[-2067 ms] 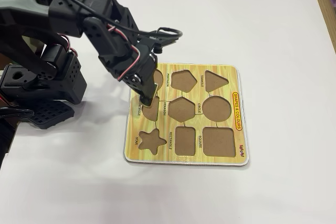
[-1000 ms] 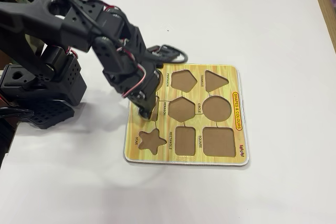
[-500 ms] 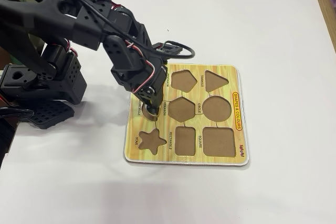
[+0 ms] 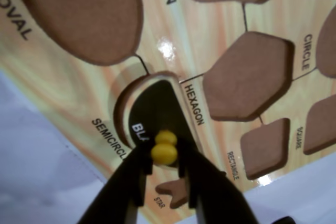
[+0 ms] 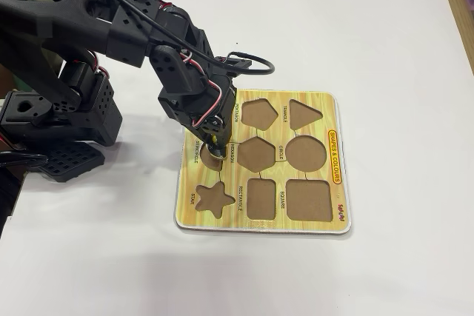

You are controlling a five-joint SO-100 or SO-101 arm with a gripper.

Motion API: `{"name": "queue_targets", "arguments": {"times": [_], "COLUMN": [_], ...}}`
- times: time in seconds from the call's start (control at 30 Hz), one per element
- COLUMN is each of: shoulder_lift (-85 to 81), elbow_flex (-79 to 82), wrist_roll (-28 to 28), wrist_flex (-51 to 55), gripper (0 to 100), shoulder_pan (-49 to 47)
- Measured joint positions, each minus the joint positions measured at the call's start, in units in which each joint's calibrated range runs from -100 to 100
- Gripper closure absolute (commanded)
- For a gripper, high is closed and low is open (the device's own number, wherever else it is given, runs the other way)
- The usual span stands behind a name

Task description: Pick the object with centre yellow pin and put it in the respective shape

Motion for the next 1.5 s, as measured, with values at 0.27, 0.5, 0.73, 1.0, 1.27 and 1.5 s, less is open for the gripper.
{"name": "queue_targets", "arguments": {"times": [0.27, 0.5, 0.73, 1.0, 1.27, 1.5], "shoulder_lift": [0.0, -3.18, -5.5, -5.67, -5.67, -4.38], "elbow_flex": [1.62, 3.87, 6.56, 6.74, 6.74, 6.74], "wrist_roll": [-0.21, -0.57, -1.56, -1.46, -1.46, -1.46], "wrist_flex": [0.17, 0.17, 0.17, 0.34, -2.57, -5.4], "gripper": [99, 99, 99, 99, 99, 99], "shoulder_pan": [0.37, 0.65, 0.65, 2.15, 2.06, 2.06]}}
